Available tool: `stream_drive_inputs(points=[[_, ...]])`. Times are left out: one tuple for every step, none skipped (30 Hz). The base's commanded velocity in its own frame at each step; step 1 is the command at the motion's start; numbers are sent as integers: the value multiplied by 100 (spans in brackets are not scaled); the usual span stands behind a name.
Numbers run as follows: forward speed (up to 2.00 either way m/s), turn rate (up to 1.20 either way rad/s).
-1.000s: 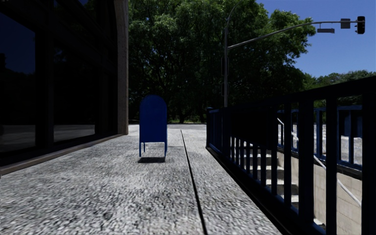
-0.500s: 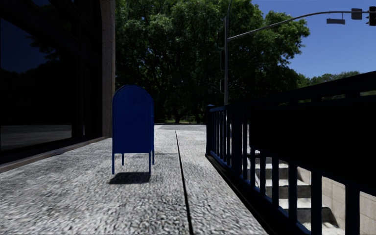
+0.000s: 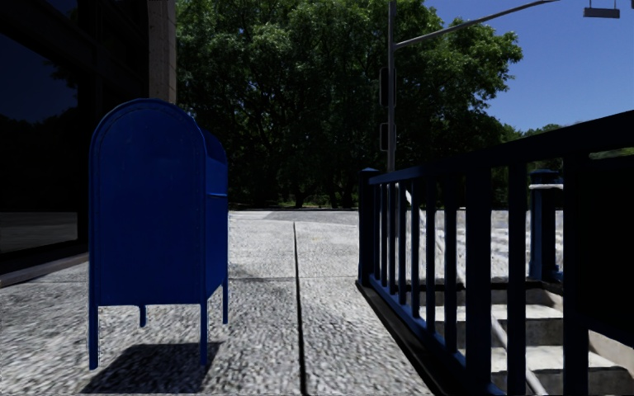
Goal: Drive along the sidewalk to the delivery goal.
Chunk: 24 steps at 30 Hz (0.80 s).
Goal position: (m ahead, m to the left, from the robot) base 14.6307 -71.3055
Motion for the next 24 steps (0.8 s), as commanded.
stream_drive_inputs(points=[[200,0],[200,0],[200,0],[200,0],[200,0],[200,0],[200,0],[200,0],[200,0],[200,0],[200,0],[200,4],[200,10],[200,14],[200,14],[200,17],[200,19],[200,23],[200,23],[200,24],[200,25],[200,25],[200,25],[200,25]])
